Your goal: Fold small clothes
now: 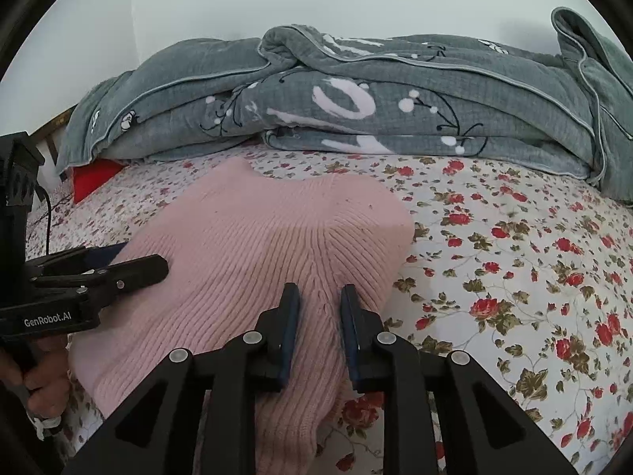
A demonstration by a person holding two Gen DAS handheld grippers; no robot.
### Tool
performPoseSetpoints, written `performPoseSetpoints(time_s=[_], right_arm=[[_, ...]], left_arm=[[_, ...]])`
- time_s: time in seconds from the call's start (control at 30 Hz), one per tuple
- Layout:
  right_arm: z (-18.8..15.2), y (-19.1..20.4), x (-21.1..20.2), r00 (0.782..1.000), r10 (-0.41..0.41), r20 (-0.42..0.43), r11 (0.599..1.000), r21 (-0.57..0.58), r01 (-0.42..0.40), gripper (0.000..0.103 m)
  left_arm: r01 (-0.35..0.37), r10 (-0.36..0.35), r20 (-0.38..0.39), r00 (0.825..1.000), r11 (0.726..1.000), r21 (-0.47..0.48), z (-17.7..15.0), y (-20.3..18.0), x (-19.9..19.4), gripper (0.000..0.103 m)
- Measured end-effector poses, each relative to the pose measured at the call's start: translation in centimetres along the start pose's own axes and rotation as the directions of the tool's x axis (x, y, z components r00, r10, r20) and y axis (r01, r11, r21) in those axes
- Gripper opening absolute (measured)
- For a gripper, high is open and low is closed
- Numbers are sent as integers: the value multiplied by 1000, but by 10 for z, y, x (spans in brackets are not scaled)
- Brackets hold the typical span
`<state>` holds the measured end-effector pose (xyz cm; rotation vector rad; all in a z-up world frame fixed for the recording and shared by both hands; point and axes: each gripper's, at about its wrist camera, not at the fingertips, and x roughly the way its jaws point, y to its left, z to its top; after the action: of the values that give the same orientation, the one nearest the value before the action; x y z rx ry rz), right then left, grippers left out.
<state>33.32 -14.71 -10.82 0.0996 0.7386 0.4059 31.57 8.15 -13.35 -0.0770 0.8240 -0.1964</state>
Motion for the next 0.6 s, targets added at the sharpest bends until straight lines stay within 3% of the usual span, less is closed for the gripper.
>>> performPoseSetpoints(time_s=[0.6], right_arm=[[-4, -2, -5, 1000, 25, 15, 999, 23, -25, 27]], left_arm=[[27, -26, 16, 1000, 999, -44, -7, 5, 0, 67]])
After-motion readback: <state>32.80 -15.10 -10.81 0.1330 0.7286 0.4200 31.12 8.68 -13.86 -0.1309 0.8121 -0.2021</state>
